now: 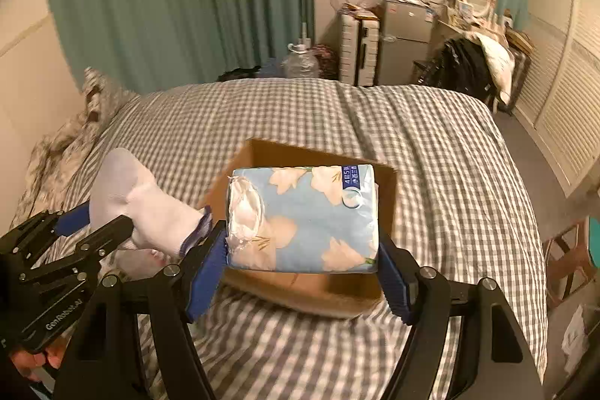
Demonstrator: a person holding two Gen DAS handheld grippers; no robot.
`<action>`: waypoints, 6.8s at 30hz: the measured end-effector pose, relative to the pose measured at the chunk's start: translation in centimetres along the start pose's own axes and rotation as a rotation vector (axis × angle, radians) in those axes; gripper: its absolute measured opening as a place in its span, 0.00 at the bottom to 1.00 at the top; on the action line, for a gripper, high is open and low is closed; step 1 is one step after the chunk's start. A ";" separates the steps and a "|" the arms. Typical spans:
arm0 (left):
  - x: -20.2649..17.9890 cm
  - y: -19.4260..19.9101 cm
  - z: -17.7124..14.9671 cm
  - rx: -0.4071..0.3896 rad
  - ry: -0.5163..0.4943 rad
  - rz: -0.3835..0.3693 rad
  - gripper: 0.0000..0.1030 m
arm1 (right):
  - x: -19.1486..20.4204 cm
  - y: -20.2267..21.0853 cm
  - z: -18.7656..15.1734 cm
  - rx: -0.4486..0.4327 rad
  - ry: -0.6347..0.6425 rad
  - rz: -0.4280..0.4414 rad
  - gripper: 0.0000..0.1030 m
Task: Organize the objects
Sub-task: 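Carry sock and tissue pack into the cardboard box and open both grippers, then grasp the tan tape roll with the left gripper while the right grasps the grey hanger, then lower tape roll and hanger into the box and open both grippers, then grasp the white bunny figure with the left gripper while the right grasps the clear cup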
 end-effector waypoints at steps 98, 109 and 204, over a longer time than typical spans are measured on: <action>12.7 3.4 -21.3 0.284 0.202 0.106 0.76 | 20.9 -7.2 -14.6 0.241 0.360 0.018 0.56; 11.2 8.3 -18.0 0.153 0.218 0.073 0.75 | 19.6 -2.1 -14.9 0.198 0.335 0.080 0.16; 18.2 -0.6 -18.6 0.284 0.290 0.192 0.98 | 20.9 -5.0 -10.2 0.054 0.219 0.147 0.88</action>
Point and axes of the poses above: each gripper's, at about its wrist camera, not at the fingertips, and y roughly against the way its jaws point, x to its left, z to its top, the point moved 5 cm from there along -y, roughly the way its jaws point, and after that the axes turned 15 degrees about -z, right-handed, at the moved point
